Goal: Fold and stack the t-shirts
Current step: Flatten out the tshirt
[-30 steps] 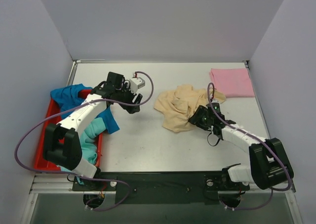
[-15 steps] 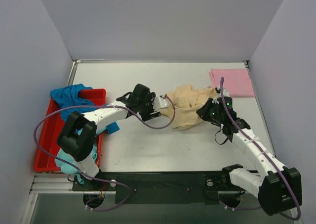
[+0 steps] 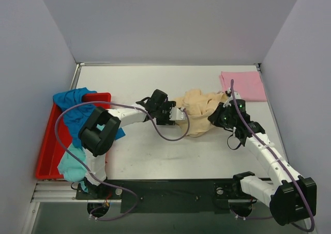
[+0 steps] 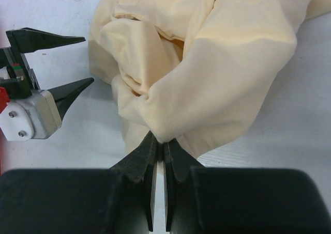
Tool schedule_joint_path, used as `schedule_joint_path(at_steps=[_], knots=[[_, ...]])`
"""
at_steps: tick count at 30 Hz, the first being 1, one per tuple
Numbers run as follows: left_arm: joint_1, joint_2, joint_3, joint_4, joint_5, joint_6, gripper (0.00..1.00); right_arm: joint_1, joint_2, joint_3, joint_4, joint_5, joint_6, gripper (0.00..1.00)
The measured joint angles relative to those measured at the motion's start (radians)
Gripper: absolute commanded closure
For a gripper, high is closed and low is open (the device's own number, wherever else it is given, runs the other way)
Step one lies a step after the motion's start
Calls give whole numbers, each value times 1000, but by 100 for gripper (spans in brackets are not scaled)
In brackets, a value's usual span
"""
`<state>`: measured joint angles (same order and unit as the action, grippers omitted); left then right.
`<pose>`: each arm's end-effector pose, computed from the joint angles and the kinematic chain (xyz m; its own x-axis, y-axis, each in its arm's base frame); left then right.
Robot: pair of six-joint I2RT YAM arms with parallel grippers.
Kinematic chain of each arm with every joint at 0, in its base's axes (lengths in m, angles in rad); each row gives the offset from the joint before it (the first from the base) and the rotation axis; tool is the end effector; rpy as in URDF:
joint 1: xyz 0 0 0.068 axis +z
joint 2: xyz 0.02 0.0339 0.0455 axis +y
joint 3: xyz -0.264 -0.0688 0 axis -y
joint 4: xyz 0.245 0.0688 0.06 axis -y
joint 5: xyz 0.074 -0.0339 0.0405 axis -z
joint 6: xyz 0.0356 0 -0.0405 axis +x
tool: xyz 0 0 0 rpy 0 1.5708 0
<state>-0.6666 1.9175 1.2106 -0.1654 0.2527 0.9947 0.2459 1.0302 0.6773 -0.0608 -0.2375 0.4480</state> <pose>0.3126 -0.2572 0.1652 0.2801 0.8127 -0.5109 0.8997 -0.0367 0.4350 0.2251 0.0651 0.2678 -0.5444 0.2974 -0.7843 -0.2327 0.8448 0.4819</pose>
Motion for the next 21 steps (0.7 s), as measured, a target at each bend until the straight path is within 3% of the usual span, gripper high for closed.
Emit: schedule_joint_path(at_steps=[1,3,5,6,15,21], knots=[[-2,12,13,3,0,-2,36,-3,1,0,-2,-1,-1,100],[-7,39,41,6,0,-14,53,-10,5,3,-6,-3,-3,100],[-8,63,57,7,6,-27,79,-20,10,12,-10,-5,-4,100],[-9,70,59,6,10,-34,100,-26,11,16,-10,-6,-4,100],[10,50,66,11,-57,-154,100,-108,13,131,-97,-19,-38,100],[207,-165,149,-36,-68,-267,100,-130,14,335,-190,-25,-122,100]])
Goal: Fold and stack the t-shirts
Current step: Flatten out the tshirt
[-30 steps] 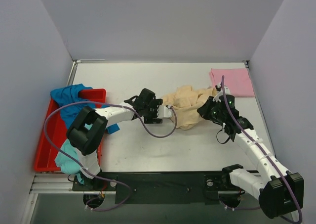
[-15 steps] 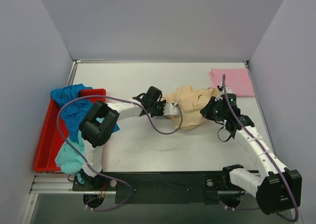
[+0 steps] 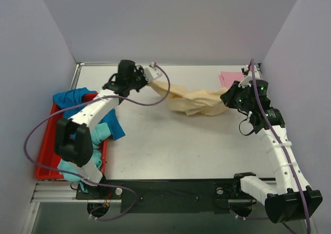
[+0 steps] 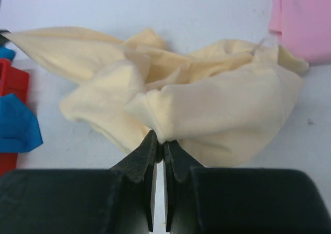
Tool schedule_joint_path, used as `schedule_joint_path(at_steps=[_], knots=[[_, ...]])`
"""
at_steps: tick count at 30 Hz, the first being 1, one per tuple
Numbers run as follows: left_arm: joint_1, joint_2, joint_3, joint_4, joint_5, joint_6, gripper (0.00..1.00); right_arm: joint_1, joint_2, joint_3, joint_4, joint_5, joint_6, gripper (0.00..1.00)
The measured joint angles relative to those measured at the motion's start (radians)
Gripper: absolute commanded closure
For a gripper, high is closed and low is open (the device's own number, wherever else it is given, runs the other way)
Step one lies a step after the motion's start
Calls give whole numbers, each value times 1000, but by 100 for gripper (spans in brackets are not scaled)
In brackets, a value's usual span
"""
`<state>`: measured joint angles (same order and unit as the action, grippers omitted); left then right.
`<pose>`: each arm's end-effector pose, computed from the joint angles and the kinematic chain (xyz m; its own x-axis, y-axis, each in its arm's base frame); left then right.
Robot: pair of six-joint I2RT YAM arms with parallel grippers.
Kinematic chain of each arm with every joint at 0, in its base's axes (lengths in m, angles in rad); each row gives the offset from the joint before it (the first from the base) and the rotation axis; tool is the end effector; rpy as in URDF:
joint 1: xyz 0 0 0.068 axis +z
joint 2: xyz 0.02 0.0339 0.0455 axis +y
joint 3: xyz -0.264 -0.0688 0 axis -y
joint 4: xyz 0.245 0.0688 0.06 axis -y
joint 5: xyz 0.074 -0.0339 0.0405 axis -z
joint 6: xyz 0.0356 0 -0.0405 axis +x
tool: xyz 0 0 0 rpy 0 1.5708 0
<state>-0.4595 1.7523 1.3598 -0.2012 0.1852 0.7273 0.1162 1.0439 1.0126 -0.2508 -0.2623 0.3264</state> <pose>0.3622 -0.1865 0.2739 0.0062 0.7260 -0.6876 0.7612 0.4425 0.4741 0.2354 0.0368 0.3638 -0.3771 0.2678 -0.8866 -0.2517 0.8916 0.3763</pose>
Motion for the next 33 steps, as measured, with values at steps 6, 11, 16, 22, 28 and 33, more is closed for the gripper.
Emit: schedule_joint_path(at_steps=[6,11,16,22,28,33], knots=[[171,-266,84,-64,6,-14,100,1,37,210,-69,-88,-54,100],[262,-361,137,-151,13,-20,100,1,42,303,-114,-149,-80,100],[345,-404,170,-254,15,-27,100,1,-38,272,-148,-218,-107,100],[335,-391,92,-254,41,-50,100,1,-133,84,-176,-187,-123,100],[304,-71,182,-179,-86,-94,72,0,60,-4,-148,-123,-121,100],[243,167,311,-148,-225,-113,10,-7,250,-11,-100,-30,-116,100]])
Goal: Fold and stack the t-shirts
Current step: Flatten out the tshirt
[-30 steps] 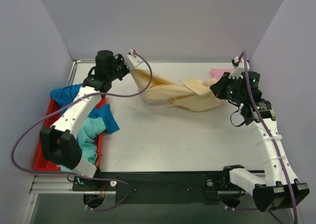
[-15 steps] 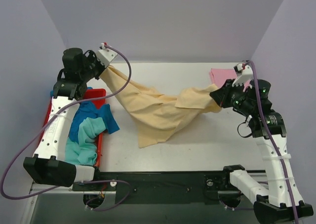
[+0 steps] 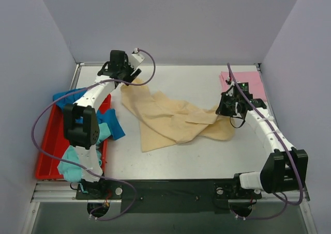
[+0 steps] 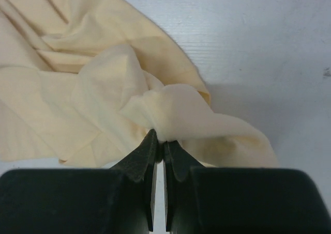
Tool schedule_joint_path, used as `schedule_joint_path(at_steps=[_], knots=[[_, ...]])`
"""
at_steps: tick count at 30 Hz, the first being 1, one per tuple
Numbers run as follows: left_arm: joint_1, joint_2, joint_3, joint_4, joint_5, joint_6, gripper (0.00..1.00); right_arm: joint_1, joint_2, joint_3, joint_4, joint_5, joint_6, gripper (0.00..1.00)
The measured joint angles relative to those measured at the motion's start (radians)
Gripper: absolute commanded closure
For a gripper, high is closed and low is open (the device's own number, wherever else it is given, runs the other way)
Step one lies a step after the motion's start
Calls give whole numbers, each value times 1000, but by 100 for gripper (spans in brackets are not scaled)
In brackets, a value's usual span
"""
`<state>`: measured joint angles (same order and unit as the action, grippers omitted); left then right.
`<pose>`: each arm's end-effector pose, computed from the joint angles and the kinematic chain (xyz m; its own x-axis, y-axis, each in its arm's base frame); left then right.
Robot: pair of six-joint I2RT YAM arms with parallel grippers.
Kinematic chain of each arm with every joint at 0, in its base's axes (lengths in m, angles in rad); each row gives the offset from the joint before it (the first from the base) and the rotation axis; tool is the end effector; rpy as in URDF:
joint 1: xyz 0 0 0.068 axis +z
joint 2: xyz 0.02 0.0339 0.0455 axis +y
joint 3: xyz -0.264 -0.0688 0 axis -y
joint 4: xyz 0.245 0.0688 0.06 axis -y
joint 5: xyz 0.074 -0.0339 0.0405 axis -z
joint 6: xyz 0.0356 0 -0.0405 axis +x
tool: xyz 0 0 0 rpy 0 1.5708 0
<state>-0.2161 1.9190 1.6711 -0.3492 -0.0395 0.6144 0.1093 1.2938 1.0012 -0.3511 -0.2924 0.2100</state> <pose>0.4427 -0.0957 0.2981 -0.3436 0.6652 -0.6629 0.4656 0.7337 0.4949 0.2833 0.0414 0.2893 -0.6530 0.1291 -0.7462 -0.2020 0.9200 0.3359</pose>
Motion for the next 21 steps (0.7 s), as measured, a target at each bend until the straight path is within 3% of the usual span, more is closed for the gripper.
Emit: schedule_joint_path(at_steps=[4,6,8,10,11,12,13,17,21], knots=[[-89,-58,-98,34,-7,27,10,-8,86,0,25,49,2,100],[-151,-165,-224,42,31,62,15,-11,114,0,32,66,2,99],[-238,-305,-370,24,93,110,25,-12,134,0,36,79,5,91],[-327,-436,-484,-27,171,154,29,-13,145,0,42,87,8,76],[-361,-488,-527,-58,211,174,28,-16,152,0,44,94,11,63],[-381,-526,-565,-89,245,194,24,-17,158,0,46,99,16,58],[-388,-546,-593,-109,266,213,20,-18,161,0,48,104,23,44],[-400,-554,-756,-169,287,288,12,-8,165,-1,47,147,22,38],[-489,-540,-934,-177,272,313,11,58,133,-5,31,246,-17,40]])
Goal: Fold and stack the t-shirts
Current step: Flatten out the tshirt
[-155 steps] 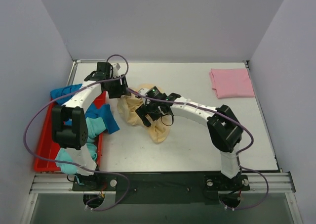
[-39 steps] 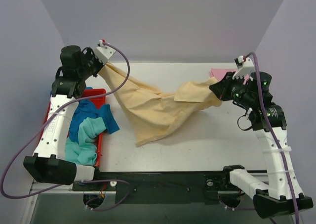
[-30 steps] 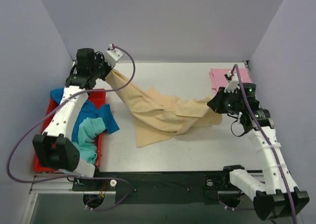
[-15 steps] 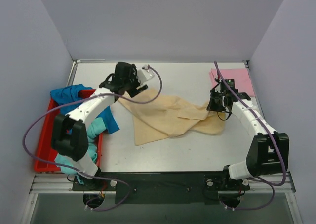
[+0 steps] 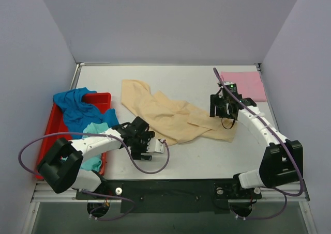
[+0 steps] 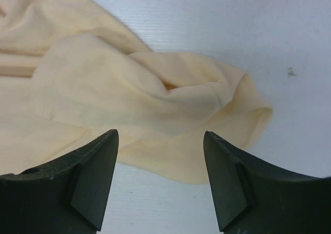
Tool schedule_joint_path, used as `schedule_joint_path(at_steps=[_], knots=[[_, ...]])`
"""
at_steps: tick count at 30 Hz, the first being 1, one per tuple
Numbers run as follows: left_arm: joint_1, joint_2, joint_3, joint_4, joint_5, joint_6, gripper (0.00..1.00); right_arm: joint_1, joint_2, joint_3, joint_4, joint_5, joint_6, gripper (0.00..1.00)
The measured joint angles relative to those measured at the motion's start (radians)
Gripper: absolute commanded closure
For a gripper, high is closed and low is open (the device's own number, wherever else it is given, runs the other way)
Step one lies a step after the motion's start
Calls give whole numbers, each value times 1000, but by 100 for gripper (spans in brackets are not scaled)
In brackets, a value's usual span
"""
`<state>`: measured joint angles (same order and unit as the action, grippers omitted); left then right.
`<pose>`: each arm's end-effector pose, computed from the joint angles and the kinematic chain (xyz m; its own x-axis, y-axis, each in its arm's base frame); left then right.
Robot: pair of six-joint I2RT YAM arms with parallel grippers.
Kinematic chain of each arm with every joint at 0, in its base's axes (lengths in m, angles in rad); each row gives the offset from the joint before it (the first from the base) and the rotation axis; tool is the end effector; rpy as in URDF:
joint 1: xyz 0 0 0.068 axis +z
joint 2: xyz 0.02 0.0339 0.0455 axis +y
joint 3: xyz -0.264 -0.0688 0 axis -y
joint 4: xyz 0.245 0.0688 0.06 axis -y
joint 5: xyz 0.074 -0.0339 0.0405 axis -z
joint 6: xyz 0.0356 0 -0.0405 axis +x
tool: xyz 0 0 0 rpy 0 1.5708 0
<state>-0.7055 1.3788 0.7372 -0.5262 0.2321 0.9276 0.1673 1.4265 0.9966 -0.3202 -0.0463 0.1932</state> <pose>0.1808 -0.1647 0.1741 0.1399 0.9038 -0.4045 0.9800 -0.0680 0.1869 0.3053 0.0532 0.2525 -0.6980 0.0766 -0.7119 -0.0670 0.9829 0.1714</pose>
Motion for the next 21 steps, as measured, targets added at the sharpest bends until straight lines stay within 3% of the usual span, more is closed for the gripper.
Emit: schedule_joint_path(at_steps=[6,7,11,12,13,17,21], knots=[[-29,62,-5,108,-39,-54,21,195,-83,-5,0,-17,-128,44],[-29,77,3,135,-48,-63,26,228,-74,-5,-1,-23,-154,46],[-29,102,3,216,-79,-87,64,319,41,16,-12,-16,-228,48],[-29,102,-2,224,-80,-90,86,340,85,27,-14,-1,-246,48],[-29,101,-11,233,-87,-87,100,356,122,37,-13,15,-259,48],[-29,89,-32,240,-93,-83,100,424,291,108,-15,107,-313,49],[-28,45,-62,227,-95,-85,100,449,335,141,-12,170,-333,55]])
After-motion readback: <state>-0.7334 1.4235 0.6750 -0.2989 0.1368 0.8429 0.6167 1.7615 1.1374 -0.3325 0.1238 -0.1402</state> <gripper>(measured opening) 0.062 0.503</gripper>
